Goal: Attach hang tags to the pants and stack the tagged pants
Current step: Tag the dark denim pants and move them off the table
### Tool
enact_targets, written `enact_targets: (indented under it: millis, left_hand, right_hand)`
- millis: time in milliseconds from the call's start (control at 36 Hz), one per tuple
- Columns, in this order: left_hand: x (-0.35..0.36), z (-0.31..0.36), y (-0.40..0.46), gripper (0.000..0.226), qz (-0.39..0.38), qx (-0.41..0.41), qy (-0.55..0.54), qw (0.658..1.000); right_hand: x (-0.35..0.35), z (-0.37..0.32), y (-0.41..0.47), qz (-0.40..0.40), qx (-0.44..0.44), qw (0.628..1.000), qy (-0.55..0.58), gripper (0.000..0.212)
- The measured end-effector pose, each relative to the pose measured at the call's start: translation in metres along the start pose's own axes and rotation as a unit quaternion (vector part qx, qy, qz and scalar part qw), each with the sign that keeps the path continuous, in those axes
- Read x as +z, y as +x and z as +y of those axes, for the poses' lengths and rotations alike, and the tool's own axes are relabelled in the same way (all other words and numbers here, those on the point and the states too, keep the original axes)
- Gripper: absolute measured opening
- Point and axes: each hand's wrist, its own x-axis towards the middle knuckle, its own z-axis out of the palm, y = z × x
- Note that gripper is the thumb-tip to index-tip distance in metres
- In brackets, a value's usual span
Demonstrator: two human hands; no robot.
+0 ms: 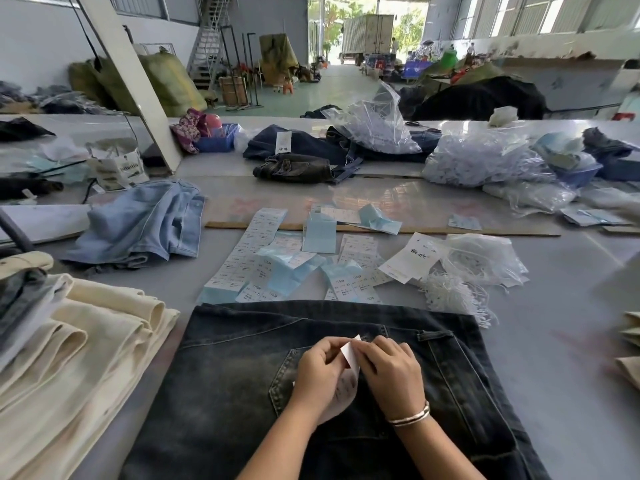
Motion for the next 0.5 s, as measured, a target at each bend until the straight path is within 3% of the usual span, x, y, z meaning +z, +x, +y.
enact_targets:
  millis: [222,500]
  left_hand:
    - [-0.0051,0.0032,0.0051,0.012,-0.021,-0.051,0.053,0.997]
    - [-0.0085,0.0092,0.0032,0.015,-0.033,0.000,0.151,0.988]
  right_hand:
    - [-0.0015,-0.0008,0.0025,-0.038,0.013,0.999,0.000,0.004]
    - [-0.0020,-0.0018,0.0025,-0.112,0.115,0.982,0.099,0.019]
